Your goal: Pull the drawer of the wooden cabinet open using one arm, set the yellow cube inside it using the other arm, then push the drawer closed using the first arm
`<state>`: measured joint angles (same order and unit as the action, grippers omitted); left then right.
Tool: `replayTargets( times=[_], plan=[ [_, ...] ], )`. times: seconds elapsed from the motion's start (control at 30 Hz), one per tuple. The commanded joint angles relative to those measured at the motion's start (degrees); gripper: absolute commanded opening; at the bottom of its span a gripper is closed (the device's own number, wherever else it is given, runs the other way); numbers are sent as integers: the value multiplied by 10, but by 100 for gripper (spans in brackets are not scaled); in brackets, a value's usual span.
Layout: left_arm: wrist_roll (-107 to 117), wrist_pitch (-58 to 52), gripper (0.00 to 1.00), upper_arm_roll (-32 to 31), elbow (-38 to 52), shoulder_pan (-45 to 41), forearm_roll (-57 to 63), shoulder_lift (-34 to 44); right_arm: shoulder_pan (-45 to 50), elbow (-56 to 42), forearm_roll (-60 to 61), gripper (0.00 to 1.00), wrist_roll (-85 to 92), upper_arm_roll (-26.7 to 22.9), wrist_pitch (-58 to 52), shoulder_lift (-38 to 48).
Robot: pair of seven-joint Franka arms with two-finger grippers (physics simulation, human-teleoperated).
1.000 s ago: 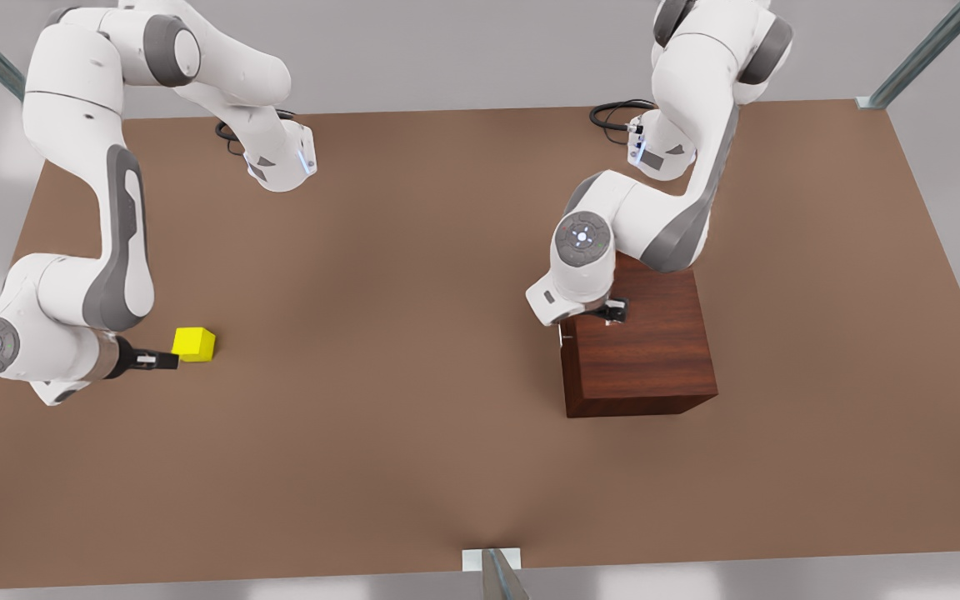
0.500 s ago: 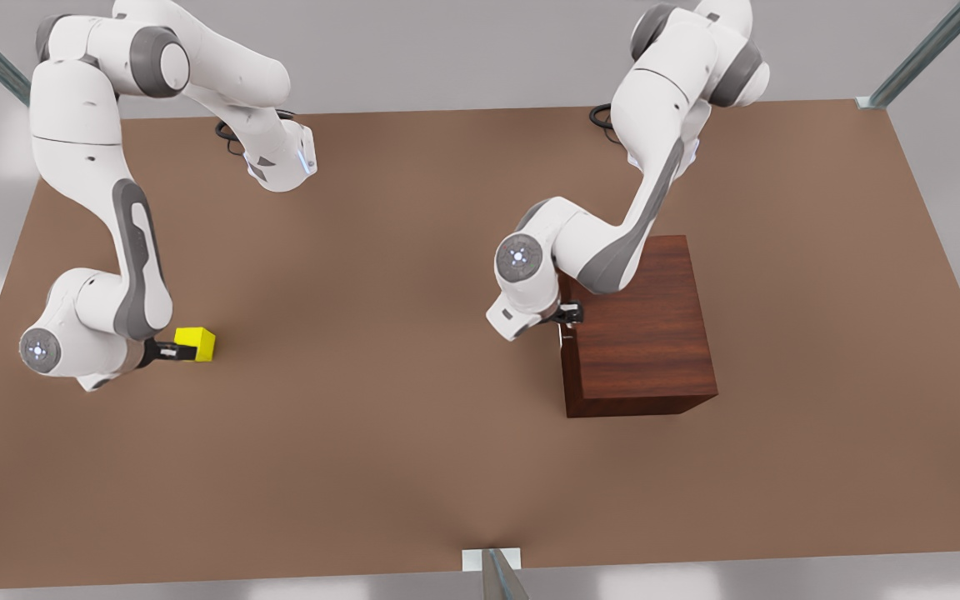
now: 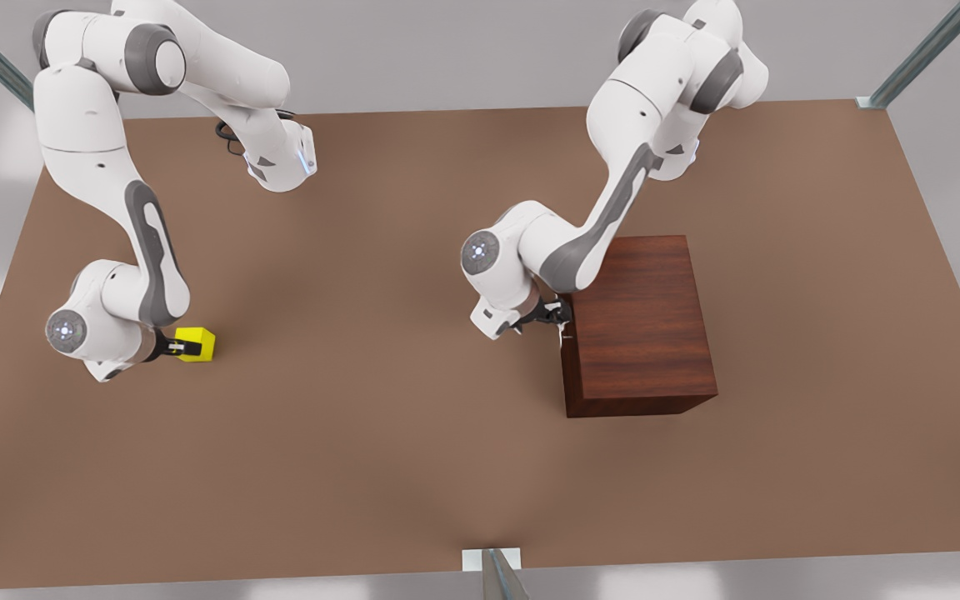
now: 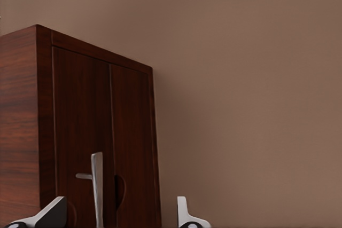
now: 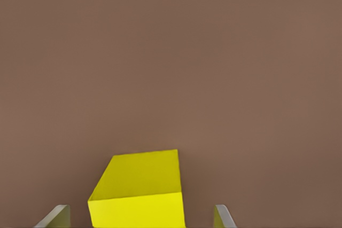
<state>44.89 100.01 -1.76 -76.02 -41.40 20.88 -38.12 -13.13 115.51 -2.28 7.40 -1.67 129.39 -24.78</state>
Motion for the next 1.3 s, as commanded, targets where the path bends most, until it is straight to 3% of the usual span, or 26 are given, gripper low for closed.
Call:
replayTargets(
  times=[0.0, 0.57, 1.27],
  plan=[
    [67, -13, 100, 0, 0, -1, 16, 0, 2, 3, -4, 100, 27, 0, 43, -1],
    [110, -14, 100, 0, -33, -12, 11, -13, 7, 47, -12, 100, 20, 4, 113, -11],
    [110, 26, 100, -2, -33, -11, 0, -13, 1, 58, -18, 100, 18, 3, 104, -10]
  ],
)
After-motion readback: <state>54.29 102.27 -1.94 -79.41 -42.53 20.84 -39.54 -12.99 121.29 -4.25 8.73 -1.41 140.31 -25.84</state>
